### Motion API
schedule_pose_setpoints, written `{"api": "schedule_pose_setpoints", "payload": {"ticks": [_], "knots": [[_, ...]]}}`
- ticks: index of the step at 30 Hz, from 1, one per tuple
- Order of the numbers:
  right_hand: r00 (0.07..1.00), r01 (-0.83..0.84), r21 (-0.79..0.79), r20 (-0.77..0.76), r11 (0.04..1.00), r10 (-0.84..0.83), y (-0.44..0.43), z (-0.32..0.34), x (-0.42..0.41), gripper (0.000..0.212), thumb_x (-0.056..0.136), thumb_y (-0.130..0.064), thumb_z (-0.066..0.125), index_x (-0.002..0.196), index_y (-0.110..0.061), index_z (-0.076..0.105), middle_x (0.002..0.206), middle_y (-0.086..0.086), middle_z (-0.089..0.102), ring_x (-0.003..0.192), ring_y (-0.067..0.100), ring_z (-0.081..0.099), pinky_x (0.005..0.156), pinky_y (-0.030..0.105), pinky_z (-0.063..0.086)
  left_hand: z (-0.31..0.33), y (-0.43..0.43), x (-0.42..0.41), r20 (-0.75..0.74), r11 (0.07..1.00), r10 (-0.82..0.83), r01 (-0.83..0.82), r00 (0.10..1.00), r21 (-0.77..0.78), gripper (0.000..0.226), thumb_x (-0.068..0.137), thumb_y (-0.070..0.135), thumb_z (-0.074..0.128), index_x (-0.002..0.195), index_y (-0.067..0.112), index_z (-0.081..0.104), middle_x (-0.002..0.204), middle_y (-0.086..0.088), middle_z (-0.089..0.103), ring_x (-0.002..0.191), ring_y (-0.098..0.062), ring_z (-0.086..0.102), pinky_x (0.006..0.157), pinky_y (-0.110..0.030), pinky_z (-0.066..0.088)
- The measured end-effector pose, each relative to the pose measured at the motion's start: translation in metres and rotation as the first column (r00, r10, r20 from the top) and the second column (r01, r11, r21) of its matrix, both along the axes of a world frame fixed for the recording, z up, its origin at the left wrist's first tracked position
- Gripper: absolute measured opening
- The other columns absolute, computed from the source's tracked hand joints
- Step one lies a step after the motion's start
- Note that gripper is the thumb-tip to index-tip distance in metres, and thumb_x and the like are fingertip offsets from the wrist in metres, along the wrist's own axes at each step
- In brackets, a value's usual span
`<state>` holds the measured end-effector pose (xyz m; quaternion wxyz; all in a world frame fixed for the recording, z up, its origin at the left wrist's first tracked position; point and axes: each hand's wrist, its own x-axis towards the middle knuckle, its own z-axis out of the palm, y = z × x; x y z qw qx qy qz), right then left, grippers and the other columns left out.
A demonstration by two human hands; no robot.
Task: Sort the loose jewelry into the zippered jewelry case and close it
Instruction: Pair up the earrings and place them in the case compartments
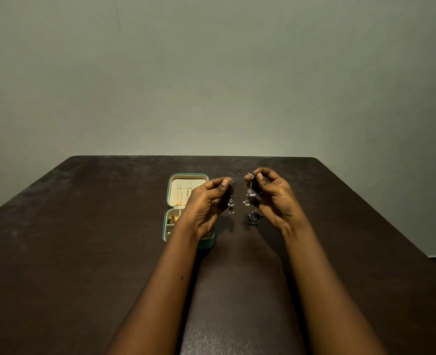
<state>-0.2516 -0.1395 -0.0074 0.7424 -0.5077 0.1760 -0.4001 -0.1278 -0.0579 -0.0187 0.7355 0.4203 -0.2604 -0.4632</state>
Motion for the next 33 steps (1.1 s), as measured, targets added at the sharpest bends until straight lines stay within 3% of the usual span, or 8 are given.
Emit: {"api": "schedule_pose_setpoints", "payload": {"ticks": [6, 11, 16, 20, 25, 33], "knots": [[0.995, 0.066, -0.058, -0.068, 0.996, -0.069, 0.008, 0.006, 0.003, 0.017, 0.088, -0.011, 0.056, 0.078, -0.016, 0.069, 0.066, -0.004, 0.071, 0.07, 0.007, 0.06, 0.068, 0.03, 0.036, 0.004, 0.003, -0.003, -0.063, 0.999, -0.026, 0.024, 0.998, -0.03, 0.013, 0.09, 0.007, 0.052, 0.085, 0.013, 0.063, 0.06, 0.006, 0.066, 0.054, -0.002, 0.058, 0.058, -0.019, 0.051], [0.98, 0.121, -0.133, -0.139, 0.984, -0.14, 0.015, 0.01, 0.007, 0.016, 0.088, -0.018, 0.056, 0.076, -0.017, 0.067, 0.065, -0.008, 0.071, 0.068, 0.0, 0.063, 0.071, 0.031, 0.031, 0.005, 0.003, -0.001, -0.056, 0.999, -0.028, 0.027, 0.998, -0.022, 0.011, 0.091, 0.01, 0.053, 0.087, 0.013, 0.063, 0.058, 0.005, 0.063, 0.052, -0.002, 0.058, 0.056, -0.02, 0.05], [0.984, 0.114, -0.119, -0.126, 0.986, -0.129, 0.017, 0.016, 0.005, 0.023, 0.09, -0.017, 0.05, 0.076, -0.016, 0.068, 0.07, -0.004, 0.073, 0.076, 0.01, 0.067, 0.075, 0.033, 0.034, 0.008, 0.003, -0.001, -0.108, 0.998, -0.043, 0.037, 0.993, -0.058, 0.015, 0.091, 0.012, 0.052, 0.082, 0.012, 0.065, 0.064, 0.001, 0.066, 0.056, -0.007, 0.058, 0.055, -0.02, 0.051], [0.987, 0.077, -0.152, -0.13, 0.985, -0.097, 0.019, 0.021, 0.004, 0.023, 0.088, -0.008, 0.05, 0.079, -0.015, 0.07, 0.066, -0.006, 0.073, 0.07, 0.006, 0.067, 0.074, 0.03, 0.036, 0.008, 0.003, 0.003, -0.16, 0.995, -0.09, 0.081, 0.983, -0.062, 0.012, 0.086, 0.014, 0.056, 0.084, 0.01, 0.066, 0.072, -0.003, 0.067, 0.062, -0.009, 0.057, 0.059, -0.022, 0.053], [0.988, 0.012, -0.229, -0.146, 0.973, -0.047, 0.019, 0.023, 0.0, 0.013, 0.083, -0.008, 0.06, 0.087, -0.017, 0.069, 0.075, -0.007, 0.074, 0.081, 0.006, 0.068, 0.077, 0.031, 0.04, 0.007, 0.004, 0.007, -0.118, 0.989, -0.124, 0.112, 0.985, -0.097, 0.013, 0.077, 0.02, 0.059, 0.089, 0.015, 0.063, 0.075, 0.003, 0.066, 0.066, -0.007, 0.055, 0.062, -0.022, 0.044], [0.993, 0.064, -0.195, -0.086, 0.979, -0.082, 0.019, 0.023, 0.002, 0.007, 0.077, -0.019, 0.065, 0.081, -0.017, 0.07, 0.075, -0.004, 0.074, 0.079, 0.01, 0.069, 0.076, 0.032, 0.041, 0.008, 0.003, 0.005, -0.161, 0.985, -0.133, 0.113, 0.978, -0.131, 0.017, 0.092, 0.008, 0.044, 0.086, 0.013, 0.059, 0.075, 0.002, 0.065, 0.058, -0.005, 0.059, 0.071, -0.023, 0.036]]}}
